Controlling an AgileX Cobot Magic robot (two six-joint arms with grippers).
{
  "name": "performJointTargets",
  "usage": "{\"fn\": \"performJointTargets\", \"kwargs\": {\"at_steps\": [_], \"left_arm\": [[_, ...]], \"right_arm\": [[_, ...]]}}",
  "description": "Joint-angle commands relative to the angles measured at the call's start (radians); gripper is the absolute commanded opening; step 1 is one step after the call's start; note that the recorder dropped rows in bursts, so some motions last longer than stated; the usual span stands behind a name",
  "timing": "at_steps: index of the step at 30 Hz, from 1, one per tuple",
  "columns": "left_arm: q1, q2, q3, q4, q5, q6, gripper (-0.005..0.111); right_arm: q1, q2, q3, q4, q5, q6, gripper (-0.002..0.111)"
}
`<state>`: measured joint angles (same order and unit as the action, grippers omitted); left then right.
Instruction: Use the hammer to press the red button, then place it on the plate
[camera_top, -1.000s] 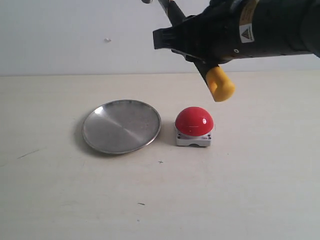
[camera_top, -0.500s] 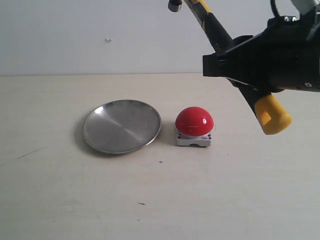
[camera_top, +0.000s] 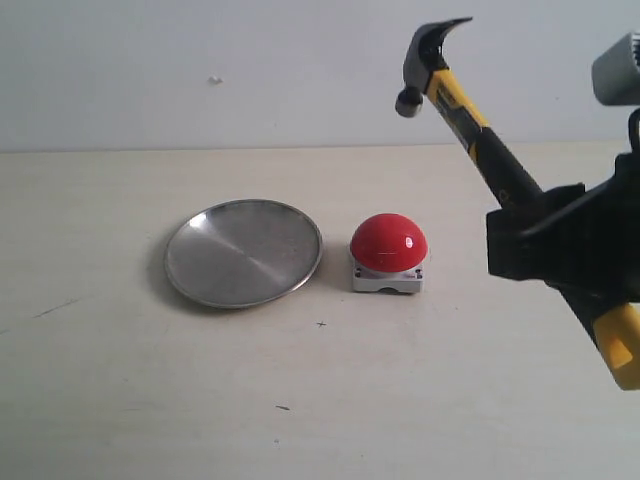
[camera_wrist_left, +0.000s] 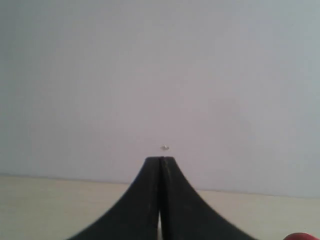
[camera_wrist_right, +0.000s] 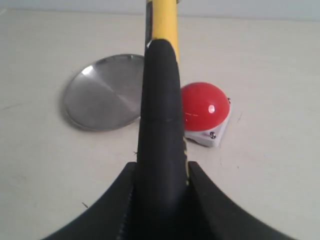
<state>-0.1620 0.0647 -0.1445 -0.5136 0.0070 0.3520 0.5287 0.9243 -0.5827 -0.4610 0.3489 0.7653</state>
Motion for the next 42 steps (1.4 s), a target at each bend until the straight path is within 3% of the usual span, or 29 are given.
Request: {"fn": "performJointTargets", "kwargs": {"at_steps": [1, 5, 11, 18, 22, 30, 42], "left_arm": [[0.005, -0.005, 0.073, -0.007, -0.023, -0.028, 0.000], [0.005, -0.005, 0.145, -0.007, -0.060, -0.028, 0.000], [0.005, -0.005, 0.145, -0.004, -0.012, -0.024, 0.000], [0.005, -0.005, 0.145, 0.003, 0.022, -0.046, 0.000], [0.005, -0.005, 0.145, 0.012, 0.022, -0.046, 0.000], [0.005, -0.005, 0.145, 0.012, 0.022, -0.046, 0.000], [0.005, -0.005, 0.145, 0.012, 0.022, -0.046, 0.000]], "right_arm": [[0.001, -0.013, 0.029, -0.020, -0.074, -0.018, 0.000], [0.001, -0.011, 0.052, -0.026, -0.069, -0.018, 0.000], [0.001, 0.036, 0.100, -0.041, -0.062, -0.009, 0.000], [0.001, 0.149, 0.138, -0.053, -0.200, 0.006, 0.000], [-0.028, 0.201, 0.108, -0.080, -0.290, 0.006, 0.000], [-0.070, 0.218, -0.008, -0.098, -0.258, 0.000, 0.000], [-0.071, 0.411, -0.007, -0.123, -0.273, -0.023, 0.000]]}}
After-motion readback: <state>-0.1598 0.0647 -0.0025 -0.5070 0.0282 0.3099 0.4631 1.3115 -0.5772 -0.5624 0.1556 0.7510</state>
